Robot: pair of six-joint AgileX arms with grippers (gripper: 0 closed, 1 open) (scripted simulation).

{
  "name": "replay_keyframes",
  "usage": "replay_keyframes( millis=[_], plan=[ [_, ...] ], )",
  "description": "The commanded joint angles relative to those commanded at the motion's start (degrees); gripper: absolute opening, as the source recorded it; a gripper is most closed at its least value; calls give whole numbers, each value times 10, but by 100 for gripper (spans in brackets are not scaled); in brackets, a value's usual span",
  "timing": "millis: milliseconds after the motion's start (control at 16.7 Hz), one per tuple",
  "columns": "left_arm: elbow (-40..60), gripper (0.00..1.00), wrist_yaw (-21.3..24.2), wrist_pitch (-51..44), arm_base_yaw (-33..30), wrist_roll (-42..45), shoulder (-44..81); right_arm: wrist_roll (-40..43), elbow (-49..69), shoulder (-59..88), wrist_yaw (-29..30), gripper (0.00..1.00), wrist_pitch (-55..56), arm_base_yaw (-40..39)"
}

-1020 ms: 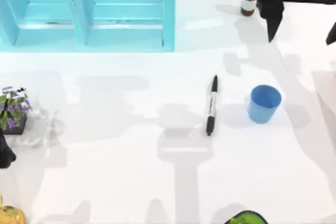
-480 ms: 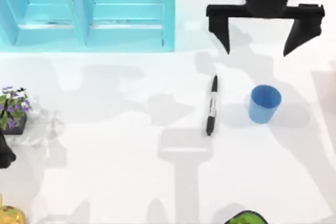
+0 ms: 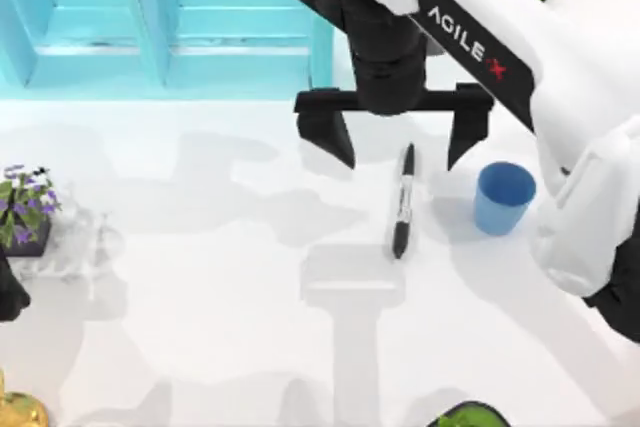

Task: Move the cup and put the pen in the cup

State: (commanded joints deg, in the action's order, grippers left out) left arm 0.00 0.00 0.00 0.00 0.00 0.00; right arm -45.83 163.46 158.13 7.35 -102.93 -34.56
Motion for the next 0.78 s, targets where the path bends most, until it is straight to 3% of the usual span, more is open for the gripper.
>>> replay_keyframes(
  millis=[420, 780],
  plan=[
    [0, 100, 0, 0, 0, 0, 0, 1, -22, -3, 0, 100, 19, 2],
    [0, 100, 0, 0, 0, 0, 0, 7, -220, -53, 1, 100, 166, 7]
  ],
)
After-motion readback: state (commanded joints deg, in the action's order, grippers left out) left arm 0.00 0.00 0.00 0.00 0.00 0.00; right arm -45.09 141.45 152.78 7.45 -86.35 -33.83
